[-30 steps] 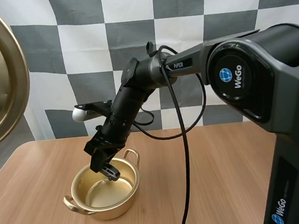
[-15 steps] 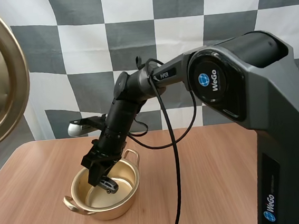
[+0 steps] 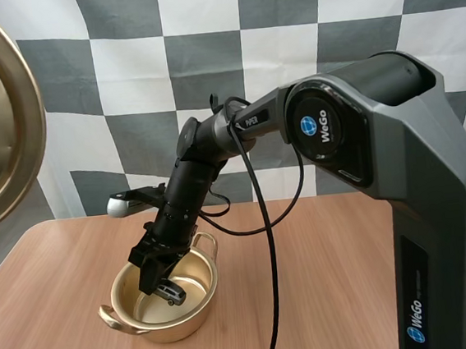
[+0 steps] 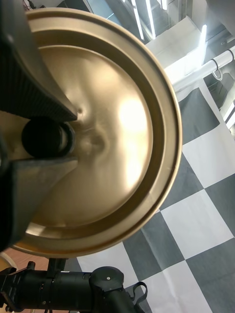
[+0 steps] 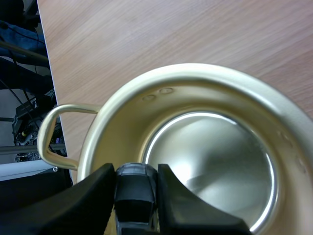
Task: Open the pot, put the car inside, and close it
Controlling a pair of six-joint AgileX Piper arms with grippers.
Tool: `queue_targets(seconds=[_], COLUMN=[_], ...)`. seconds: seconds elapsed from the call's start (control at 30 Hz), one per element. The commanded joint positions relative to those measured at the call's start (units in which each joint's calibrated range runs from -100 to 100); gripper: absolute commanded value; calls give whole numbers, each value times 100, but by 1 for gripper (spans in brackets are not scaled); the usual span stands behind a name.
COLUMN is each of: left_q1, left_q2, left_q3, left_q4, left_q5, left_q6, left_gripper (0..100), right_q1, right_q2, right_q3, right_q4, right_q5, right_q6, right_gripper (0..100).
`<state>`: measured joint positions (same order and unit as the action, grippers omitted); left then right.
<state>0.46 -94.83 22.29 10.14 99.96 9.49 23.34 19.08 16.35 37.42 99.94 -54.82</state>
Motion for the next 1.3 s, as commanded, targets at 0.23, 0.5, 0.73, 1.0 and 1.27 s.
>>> queue_targets(seconds=[0.23, 0.5, 0.73, 1.0, 1.27], left_q1=[4, 4, 4, 59, 59], left_q2=[0, 0, 0, 0, 0], left_q3=[-2, -2, -2, -2, -2], left_q4=[1, 1, 1, -9, -9], left_q5=[4, 4, 4, 4, 4], left_q6=[-1, -1, -1, -1, -1], left_gripper=[0, 0, 0, 0, 0], right_q1=[-1, -1, -1, -1, -1], right_q2=[7, 7, 7, 7, 7], right_q3=[-6, -6, -6, -6, -18], right_q4=[-1, -102, -272, -261, -261], right_q5=[6, 6, -417, -432, -432], right_q6=[-2, 239, 448, 350, 268], right_gripper=[0, 0, 0, 66, 79])
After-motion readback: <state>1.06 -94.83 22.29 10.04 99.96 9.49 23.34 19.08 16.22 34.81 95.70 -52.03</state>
